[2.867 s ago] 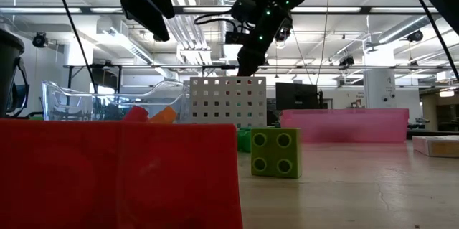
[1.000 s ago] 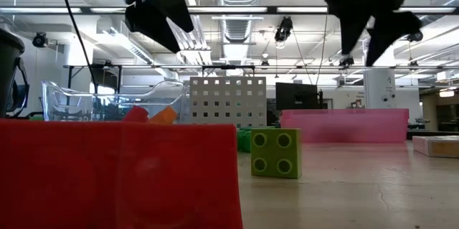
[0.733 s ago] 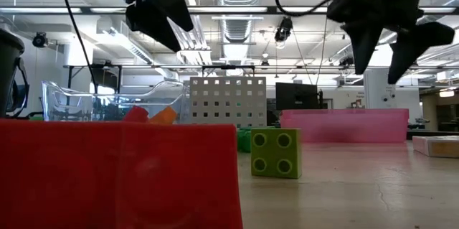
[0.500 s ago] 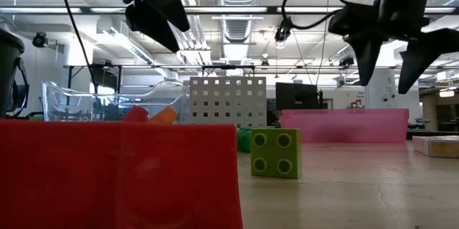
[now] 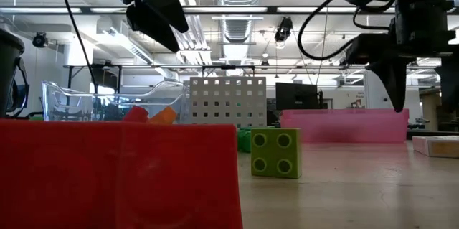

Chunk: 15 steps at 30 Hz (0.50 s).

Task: Pick & Place Toys
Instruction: Put the yellow deck of cards into the red bin

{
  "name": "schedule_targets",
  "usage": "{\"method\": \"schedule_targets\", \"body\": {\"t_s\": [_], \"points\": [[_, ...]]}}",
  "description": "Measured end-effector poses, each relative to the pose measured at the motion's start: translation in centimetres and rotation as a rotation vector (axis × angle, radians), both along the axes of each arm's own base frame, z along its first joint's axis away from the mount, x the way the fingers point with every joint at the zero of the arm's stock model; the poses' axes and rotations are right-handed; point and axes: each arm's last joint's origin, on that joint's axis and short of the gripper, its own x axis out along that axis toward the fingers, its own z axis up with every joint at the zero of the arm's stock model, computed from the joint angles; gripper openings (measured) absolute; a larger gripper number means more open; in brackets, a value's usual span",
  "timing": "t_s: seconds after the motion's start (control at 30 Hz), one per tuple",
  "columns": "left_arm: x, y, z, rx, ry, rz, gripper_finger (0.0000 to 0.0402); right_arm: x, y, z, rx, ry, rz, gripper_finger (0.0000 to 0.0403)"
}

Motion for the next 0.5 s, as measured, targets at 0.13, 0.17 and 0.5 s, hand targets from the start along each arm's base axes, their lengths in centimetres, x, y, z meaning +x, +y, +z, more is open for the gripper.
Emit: {"method": "schedule_targets", "body": {"t_s": [0.13, 0.17, 0.5], "points": [[-0.1, 0.0, -0.1, 0.004, 0.013, 0.000, 0.0365, 0.5, 0.2, 0.3, 0.010, -0.015, -0.028, 0.0299], [-0.1, 0.0, -0.1, 0.004, 0.015, 0.000, 0.0365, 0.6, 0.2, 0.4, 0.012, -0.017, -0.039, 0.0299], [-0.1, 0.0, -0.1, 0.003, 0.017, 0.002, 0.0365, 2.1, 0.5, 1.8, -0.065, -0.155, 0.181, 0.0299]]}}
